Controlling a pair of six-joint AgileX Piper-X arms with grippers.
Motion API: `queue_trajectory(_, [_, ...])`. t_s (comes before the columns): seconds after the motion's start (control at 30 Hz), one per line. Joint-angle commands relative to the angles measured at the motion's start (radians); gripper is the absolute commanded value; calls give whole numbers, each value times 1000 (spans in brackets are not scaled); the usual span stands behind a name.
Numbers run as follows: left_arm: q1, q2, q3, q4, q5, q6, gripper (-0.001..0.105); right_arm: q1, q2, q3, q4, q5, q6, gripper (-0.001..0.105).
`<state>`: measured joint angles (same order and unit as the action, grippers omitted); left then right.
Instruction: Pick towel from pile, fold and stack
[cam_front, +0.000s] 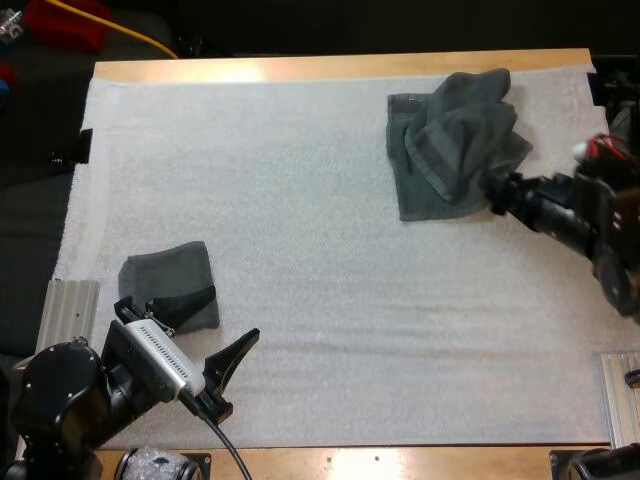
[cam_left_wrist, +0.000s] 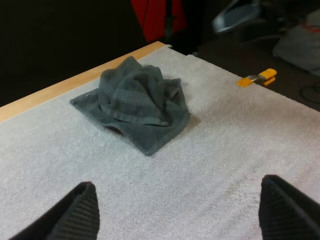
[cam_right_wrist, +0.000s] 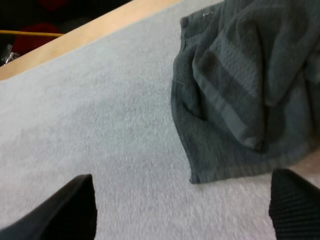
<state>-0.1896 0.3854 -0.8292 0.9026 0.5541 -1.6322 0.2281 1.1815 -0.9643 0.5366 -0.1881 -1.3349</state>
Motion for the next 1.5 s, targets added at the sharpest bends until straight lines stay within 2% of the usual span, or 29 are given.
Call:
queue_trajectory(0.0, [-5, 1, -7, -9, -4, -9, 65, 0, 27, -21, -10, 9, 18, 70])
queue_trajectory(0.47, [-5, 1, -7, 13, -4, -9, 65, 8, 411, -213, -38, 9, 38, 70])
queue_trajectory(0.87, [-5, 1, -7, 13, -4, -23, 65, 8, 641, -228, -170, -43, 83, 70])
queue_trajectory(1.07, [-5, 1, -7, 13, -4, -23, 65, 8, 712, -228, -246, -56, 87, 70])
queue_trajectory(1.33, [-5, 1, -7, 13, -4, -23, 65, 8, 769, -241, -285, -83, 145, 70])
queue_trajectory(1.4, [-5, 1, -7, 13, -4, -23, 65, 8, 780, -248, -288, -111, 151, 67])
queue_trajectory(1.47, [-5, 1, -7, 13, -4, -23, 65, 8, 787, -256, -288, -134, 167, 55])
